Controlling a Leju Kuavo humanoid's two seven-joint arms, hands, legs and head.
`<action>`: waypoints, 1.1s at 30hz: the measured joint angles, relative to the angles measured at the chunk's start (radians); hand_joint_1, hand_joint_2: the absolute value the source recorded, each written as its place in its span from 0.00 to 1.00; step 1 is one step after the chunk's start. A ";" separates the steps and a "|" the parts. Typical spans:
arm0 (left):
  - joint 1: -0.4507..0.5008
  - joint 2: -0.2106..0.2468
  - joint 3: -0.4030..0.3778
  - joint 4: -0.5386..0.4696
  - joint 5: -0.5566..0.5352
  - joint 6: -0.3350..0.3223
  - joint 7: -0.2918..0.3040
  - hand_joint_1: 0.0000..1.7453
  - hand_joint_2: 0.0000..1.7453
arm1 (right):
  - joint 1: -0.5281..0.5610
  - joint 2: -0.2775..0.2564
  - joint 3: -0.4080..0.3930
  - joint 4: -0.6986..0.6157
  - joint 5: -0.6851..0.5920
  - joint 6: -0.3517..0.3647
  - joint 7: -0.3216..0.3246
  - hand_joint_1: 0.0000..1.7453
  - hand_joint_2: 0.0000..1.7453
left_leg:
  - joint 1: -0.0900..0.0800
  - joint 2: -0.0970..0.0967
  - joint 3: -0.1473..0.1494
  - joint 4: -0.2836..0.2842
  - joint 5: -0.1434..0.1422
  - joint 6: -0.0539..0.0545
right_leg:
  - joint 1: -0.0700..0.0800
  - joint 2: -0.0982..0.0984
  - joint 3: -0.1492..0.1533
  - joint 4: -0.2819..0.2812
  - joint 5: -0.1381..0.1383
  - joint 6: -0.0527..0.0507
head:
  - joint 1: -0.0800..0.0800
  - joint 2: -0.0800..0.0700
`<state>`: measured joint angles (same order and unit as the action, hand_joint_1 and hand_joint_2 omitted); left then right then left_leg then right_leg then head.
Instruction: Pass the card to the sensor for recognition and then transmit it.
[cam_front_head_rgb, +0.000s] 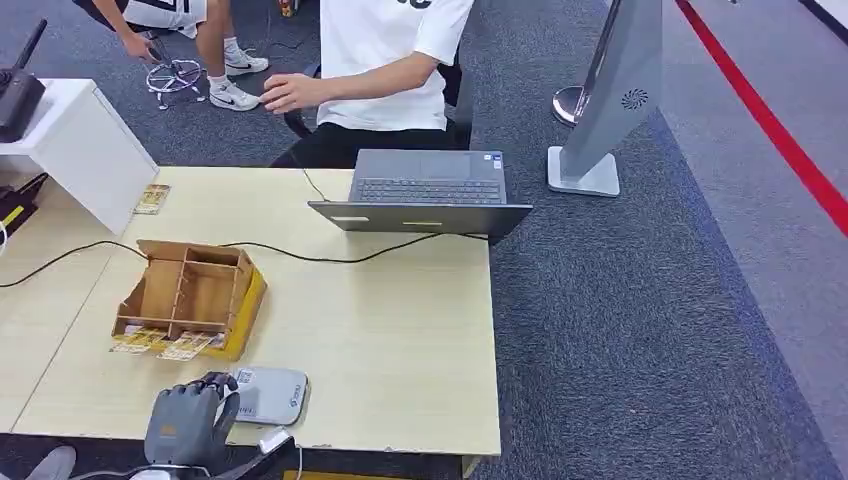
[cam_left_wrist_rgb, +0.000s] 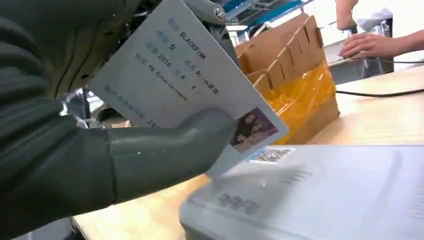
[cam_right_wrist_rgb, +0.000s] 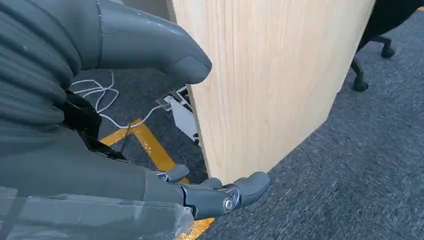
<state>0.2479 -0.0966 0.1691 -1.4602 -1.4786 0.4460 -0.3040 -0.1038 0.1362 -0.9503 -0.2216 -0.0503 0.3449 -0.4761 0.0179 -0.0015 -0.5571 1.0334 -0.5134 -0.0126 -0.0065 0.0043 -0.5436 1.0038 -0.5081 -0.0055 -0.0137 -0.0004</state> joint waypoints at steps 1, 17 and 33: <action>-0.009 -0.012 0.018 0.021 -0.004 0.005 -0.003 1.00 1.00 | -0.001 0.000 0.000 0.000 0.003 -0.001 0.000 0.00 1.00 | 0.000 0.000 0.000 0.000 0.000 0.000 | 0.000 0.000 0.000 0.000 0.000 0.000 | 0.000 0.000; -0.035 -0.114 0.103 0.042 0.000 0.069 -0.063 1.00 1.00 | -0.006 0.000 0.000 0.000 0.019 -0.002 -0.001 0.00 1.00 | 0.000 -0.001 0.003 0.000 0.001 0.000 | 0.000 -0.001 0.004 0.000 0.000 0.000 | 0.000 0.000; -0.040 -0.108 0.077 -0.184 0.065 0.057 -0.007 1.00 1.00 | -0.011 0.000 0.002 0.000 0.051 -0.006 0.009 0.00 1.00 | 0.000 -0.001 0.003 0.000 0.001 -0.001 | 0.000 -0.001 0.002 0.000 0.000 0.000 | 0.000 0.000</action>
<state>0.2076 -0.2041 0.2460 -1.6443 -1.4134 0.5025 -0.3114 -0.1153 0.1362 -0.9488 -0.2220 0.0007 0.3384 -0.4666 0.0182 -0.0029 -0.5545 1.0334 -0.5122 -0.0136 -0.0064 0.0034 -0.5412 1.0039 -0.5078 -0.0058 -0.0141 -0.0004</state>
